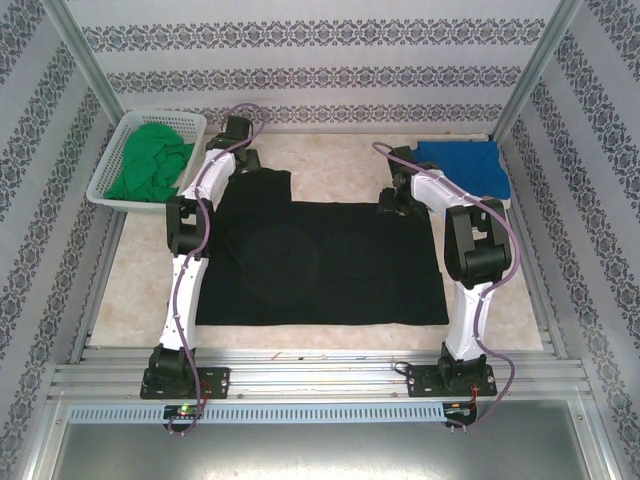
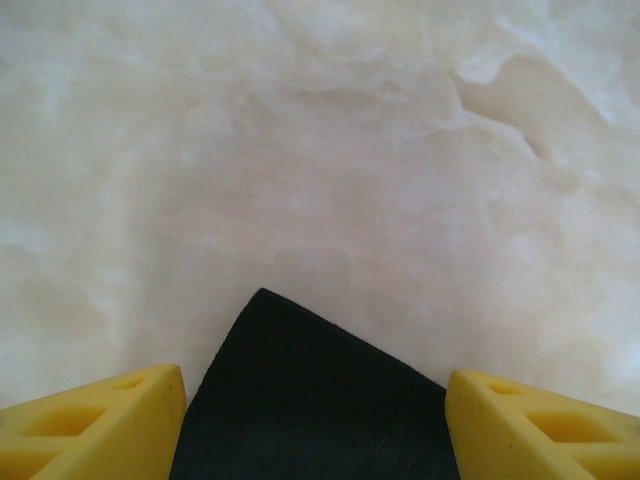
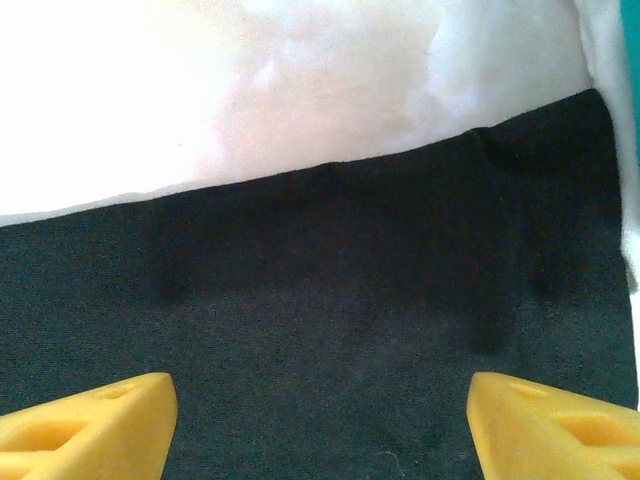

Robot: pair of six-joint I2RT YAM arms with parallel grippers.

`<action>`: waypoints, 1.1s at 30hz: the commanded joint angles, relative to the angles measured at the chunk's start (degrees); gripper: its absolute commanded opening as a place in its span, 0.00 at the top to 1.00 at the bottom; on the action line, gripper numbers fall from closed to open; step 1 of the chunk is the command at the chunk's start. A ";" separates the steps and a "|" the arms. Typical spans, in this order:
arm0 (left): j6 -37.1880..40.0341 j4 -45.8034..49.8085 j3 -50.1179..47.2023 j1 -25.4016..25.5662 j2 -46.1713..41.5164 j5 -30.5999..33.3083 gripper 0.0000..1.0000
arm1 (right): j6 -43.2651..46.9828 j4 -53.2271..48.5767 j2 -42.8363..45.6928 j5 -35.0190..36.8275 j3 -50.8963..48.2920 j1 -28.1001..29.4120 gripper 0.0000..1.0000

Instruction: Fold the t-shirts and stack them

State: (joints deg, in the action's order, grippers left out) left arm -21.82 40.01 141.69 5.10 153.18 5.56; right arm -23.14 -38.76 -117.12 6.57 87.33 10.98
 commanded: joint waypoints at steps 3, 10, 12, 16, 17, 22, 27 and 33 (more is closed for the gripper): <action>-0.83 -2.79 2.05 -1.71 2.01 -0.21 0.33 | 0.19 0.33 0.90 -0.22 -1.43 -0.44 0.23; -4.03 -1.68 2.19 -2.64 3.94 -4.66 0.44 | 0.49 0.36 2.20 -0.89 -1.29 -2.12 0.23; -4.43 -0.72 2.28 -2.64 4.40 -5.26 0.44 | 0.55 0.51 2.64 -1.21 -1.59 -2.53 0.23; -4.96 0.22 2.21 -2.65 5.06 -7.90 0.61 | 0.60 1.05 3.61 -2.10 -2.33 -3.53 0.23; -5.07 0.24 2.12 -2.64 5.10 -8.16 0.67 | 0.55 1.06 3.74 -2.20 -2.34 -3.66 0.23; -3.56 1.16 2.28 -2.64 3.78 -9.75 0.87 | 0.60 1.23 4.72 -2.11 -3.60 -4.81 0.23; -0.83 1.89 2.28 -2.65 0.06 -11.13 1.00 | 0.89 1.71 6.14 -1.18 -3.88 -6.10 0.22; 0.84 2.96 1.70 -2.67 -5.74 -14.98 1.00 | 1.87 1.26 3.99 1.01 -1.93 -6.06 0.23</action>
State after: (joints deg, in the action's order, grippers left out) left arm -23.11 40.36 143.48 2.20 154.06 -6.09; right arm -22.22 -37.06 -113.36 5.39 83.85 4.99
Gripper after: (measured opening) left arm 0.049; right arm 0.769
